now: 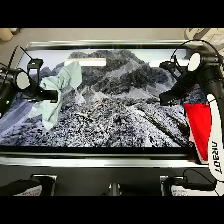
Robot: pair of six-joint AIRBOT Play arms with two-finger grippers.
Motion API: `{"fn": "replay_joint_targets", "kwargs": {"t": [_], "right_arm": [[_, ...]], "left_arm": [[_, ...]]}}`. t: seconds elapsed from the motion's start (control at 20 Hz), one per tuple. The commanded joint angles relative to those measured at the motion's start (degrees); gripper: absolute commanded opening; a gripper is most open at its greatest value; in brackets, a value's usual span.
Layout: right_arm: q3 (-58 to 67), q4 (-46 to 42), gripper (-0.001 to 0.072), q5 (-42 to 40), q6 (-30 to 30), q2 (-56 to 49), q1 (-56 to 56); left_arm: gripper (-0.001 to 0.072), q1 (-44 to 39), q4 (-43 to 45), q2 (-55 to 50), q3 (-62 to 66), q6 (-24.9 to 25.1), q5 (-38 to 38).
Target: Fold the shirts.
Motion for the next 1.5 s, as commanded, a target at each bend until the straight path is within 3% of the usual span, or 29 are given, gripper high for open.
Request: {"fn": "replay_joint_targets", "kwargs": {"t": [0.0,0.35,0.5,0.7,0.85,0.9,1.1,1.2,1.45], "right_arm": [[-0.02,0.02,0.0616,0.00,0.02,-0.02,0.04],[-0.02,0.02,0.0616,0.00,0.02,-0.02,0.04],[-0.02,0.02,0.0616,-0.55,-0.04,-0.02,0.04],[-0.02,0.02,0.0616,-13.31,-0.81,-0.02,0.04],[-0.02,0.02,0.0616,-17.09,-0.81,-0.02,0.04],[-0.02,0.07,0.0616,-17.09,-0.81,-0.02,0.04],[-0.02,1.14,0.0615,-13.97,-0.83,-0.04,0.07],[-0.02,1.22,0.0617,-13.03,-0.83,-0.04,0.07],[-0.02,4.20,0.0699,-12.94,-3.26,-0.04,0.07]], "left_arm": [[0.0675,-0.02,0.02,0.02,-0.02,0.00,0.02],[0.0675,-0.02,-0.04,-0.04,-0.04,-1.16,0.92],[0.0675,-0.02,-0.39,-0.70,-0.09,-1.77,9.14],[0.0676,-0.02,-6.93,-1.66,-0.09,-2.75,22.71],[0.0683,0.48,-5.73,-2.40,0.15,-2.62,32.13],[0.0680,1.73,-3.96,-4.46,1.40,-5.25,30.16],[0.0720,10.45,-3.69,-21.18,14.60,-4.02,11.54],[0.0720,12.94,-3.69,-28.70,20.44,-4.13,6.27],[0.0720,13.49,-3.87,-36.26,22.34,-4.22,8.52]]}}
